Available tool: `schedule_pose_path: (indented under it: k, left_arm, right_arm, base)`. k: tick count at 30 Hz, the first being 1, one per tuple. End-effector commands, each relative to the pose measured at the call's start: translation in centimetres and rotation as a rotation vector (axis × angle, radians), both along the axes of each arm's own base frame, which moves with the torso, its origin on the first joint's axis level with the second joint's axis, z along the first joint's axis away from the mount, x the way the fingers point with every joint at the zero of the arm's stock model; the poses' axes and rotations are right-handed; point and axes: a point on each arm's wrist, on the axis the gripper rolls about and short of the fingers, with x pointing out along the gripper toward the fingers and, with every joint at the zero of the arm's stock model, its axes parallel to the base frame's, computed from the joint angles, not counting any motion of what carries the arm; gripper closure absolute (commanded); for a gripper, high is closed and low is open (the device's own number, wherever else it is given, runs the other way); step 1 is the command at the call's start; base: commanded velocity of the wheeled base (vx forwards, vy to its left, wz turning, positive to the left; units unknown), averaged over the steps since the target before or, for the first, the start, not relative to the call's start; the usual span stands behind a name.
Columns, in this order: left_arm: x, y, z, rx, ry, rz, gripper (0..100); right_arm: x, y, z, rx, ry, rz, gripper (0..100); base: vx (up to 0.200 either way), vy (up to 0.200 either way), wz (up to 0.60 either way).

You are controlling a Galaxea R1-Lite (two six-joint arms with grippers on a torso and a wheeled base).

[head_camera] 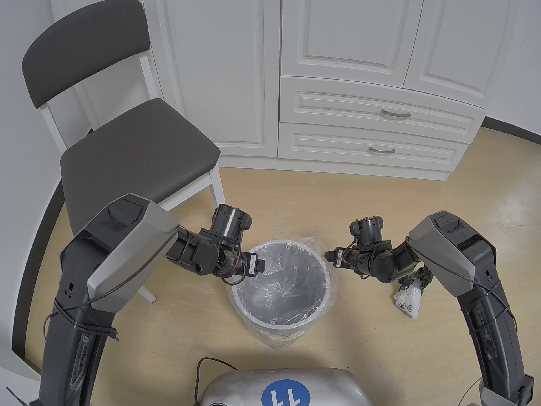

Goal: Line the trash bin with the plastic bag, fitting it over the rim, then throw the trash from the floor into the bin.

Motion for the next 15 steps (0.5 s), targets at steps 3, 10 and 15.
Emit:
schedule_pose_path:
  k: [3,10,15]
  left_arm:
    - [1.0,0.1,-1.7,0.005,0.009,0.013,0]
    - [2.7,-0.5,-3.7,0.1,-0.048,0.082,0]
    - [3.9,0.2,-5.5,0.178,-0.078,0.099,0]
  right_arm:
    - [0.0,0.1,-0.1,0.0,-0.001,0.001,0]
    - [0.1,0.2,0.0,0.002,-0.012,0.0,0]
    - [0.1,0.1,0.2,0.003,-0.016,-0.002,0]
  base:
    - [0.0,0.0,0.0]
    - [0.0,0.0,0.0]
    - [0.0,0.0,0.0]
